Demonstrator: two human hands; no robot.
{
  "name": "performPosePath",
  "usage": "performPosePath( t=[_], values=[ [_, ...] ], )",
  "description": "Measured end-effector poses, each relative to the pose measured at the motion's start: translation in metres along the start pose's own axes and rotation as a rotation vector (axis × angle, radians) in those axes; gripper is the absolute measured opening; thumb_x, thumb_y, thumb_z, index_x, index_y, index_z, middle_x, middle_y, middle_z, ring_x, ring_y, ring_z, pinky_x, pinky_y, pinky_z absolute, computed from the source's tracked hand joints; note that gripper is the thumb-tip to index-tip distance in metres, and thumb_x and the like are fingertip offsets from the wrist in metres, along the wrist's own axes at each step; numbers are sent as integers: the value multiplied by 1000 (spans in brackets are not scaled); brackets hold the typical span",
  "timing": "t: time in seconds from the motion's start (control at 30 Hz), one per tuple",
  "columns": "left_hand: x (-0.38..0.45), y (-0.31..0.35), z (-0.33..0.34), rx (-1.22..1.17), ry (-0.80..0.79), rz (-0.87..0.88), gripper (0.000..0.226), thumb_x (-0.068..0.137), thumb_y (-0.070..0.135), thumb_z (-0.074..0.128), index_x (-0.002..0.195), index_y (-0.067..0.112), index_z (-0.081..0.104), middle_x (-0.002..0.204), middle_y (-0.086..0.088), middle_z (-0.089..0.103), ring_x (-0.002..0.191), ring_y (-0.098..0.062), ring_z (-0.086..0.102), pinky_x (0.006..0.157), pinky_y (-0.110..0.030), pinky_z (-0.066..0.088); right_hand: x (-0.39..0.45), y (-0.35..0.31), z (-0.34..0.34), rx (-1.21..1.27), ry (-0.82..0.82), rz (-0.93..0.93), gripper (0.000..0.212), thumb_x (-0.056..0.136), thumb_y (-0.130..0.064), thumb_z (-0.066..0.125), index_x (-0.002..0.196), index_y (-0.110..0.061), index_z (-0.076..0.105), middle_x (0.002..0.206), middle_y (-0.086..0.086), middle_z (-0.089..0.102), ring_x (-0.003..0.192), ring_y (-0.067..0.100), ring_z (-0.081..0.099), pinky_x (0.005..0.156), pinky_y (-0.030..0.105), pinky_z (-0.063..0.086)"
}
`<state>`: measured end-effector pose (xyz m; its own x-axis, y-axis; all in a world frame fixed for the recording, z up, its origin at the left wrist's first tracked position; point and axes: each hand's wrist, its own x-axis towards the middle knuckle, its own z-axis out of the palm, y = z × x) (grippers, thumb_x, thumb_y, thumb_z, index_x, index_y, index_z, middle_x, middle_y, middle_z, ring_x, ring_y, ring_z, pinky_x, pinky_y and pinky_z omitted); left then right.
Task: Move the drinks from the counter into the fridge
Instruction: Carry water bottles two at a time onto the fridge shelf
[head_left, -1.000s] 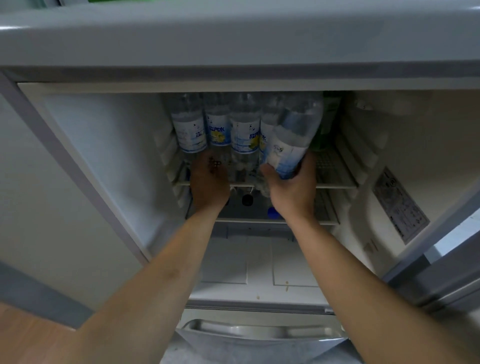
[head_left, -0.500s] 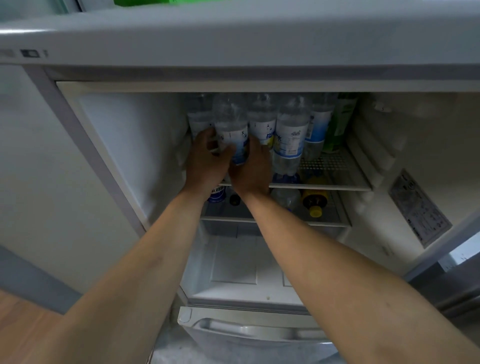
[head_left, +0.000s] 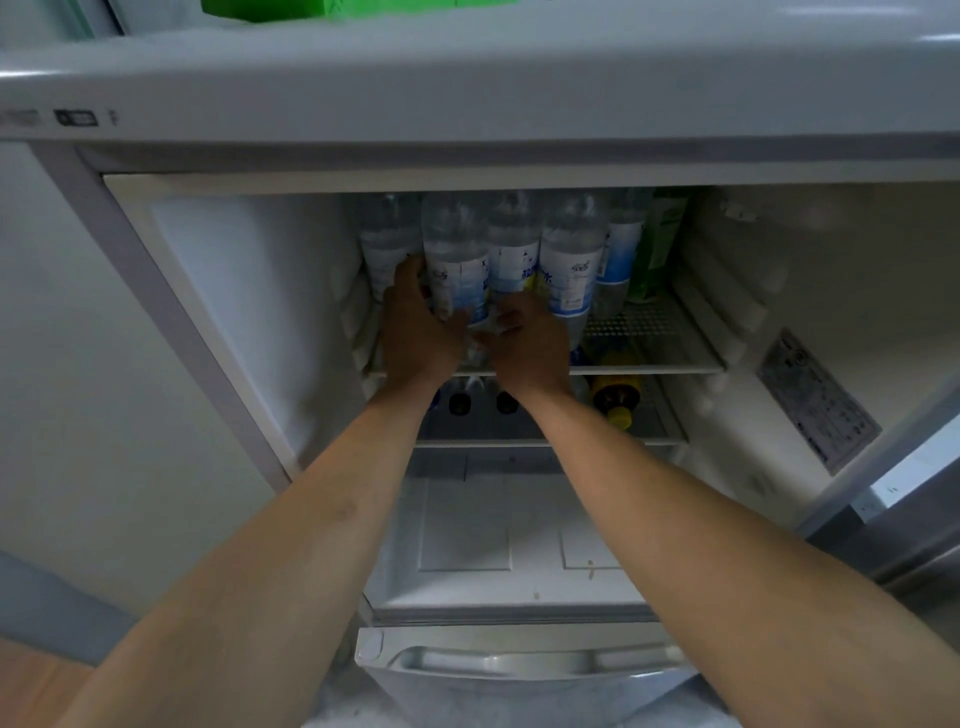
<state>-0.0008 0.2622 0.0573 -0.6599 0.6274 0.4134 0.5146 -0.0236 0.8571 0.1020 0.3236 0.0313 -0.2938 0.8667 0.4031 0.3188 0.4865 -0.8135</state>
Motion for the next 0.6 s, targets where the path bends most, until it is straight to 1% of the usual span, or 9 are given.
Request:
performPosePath(
  t=[0.07,0.1,0.13,0.17,0.2,0.27,0.33,0.43,0.6],
  values=[
    [-4,-7,0,-16,-7,13,64,80,6,78,136,11,48,126,-2,64,114,-17,63,92,-31,55,2,8,-18,9,248,-87,18,85,-14,72,98,-7,63,92,3,59,85,19,58,72,31,51],
    [-7,-11,1,-21,-6,17,65,79,7,79,135,11,48,126,-2,63,114,-18,63,93,-34,55,4,13,-27,35,373,-91,20,86,-13,71,101,-5,61,96,5,58,90,24,58,75,35,51],
    [-11,-16,3,-18,1,13,65,77,8,81,134,11,48,125,-1,62,113,-19,63,94,-36,55,8,18,-35,75,444,-39,28,87,-15,72,109,-5,60,104,8,58,98,27,58,80,36,51],
    [-14,-20,5,-14,14,1,66,76,9,82,133,10,49,123,-1,62,112,-19,63,93,-37,54,14,21,-40,126,443,62,40,88,-18,73,122,-6,56,118,12,59,110,28,58,88,38,52],
    [-16,-23,7,-13,29,-14,64,76,8,82,131,9,50,123,-3,62,111,-20,62,93,-38,54,19,24,-43,177,378,173,52,89,-19,73,134,-8,50,132,13,56,121,26,56,97,38,51],
    [-16,-29,11,-18,43,-31,60,75,6,81,128,8,52,123,-9,64,112,-23,62,93,-41,54,27,28,-43,208,216,271,60,91,-20,70,145,-11,44,144,11,53,130,22,54,107,41,47],
    [-14,-33,12,-17,36,-24,58,75,6,81,127,8,54,123,-11,64,113,-25,61,93,-45,53,29,29,-39,191,181,251,56,93,-18,68,144,-11,46,143,8,56,129,20,55,108,43,46],
    [-9,-36,12,-20,27,-7,58,75,7,80,127,7,55,125,-11,63,114,-26,61,92,-48,54,28,27,-35,202,223,260,56,93,-19,67,145,-12,46,143,6,57,129,19,55,109,41,46],
    [-16,-40,14,-56,14,-10,65,79,5,78,137,8,50,136,-12,59,125,-25,56,103,-46,49,28,33,-37,157,226,233,50,92,-18,68,139,-11,51,133,7,63,119,19,62,101,36,51]
  ],
)
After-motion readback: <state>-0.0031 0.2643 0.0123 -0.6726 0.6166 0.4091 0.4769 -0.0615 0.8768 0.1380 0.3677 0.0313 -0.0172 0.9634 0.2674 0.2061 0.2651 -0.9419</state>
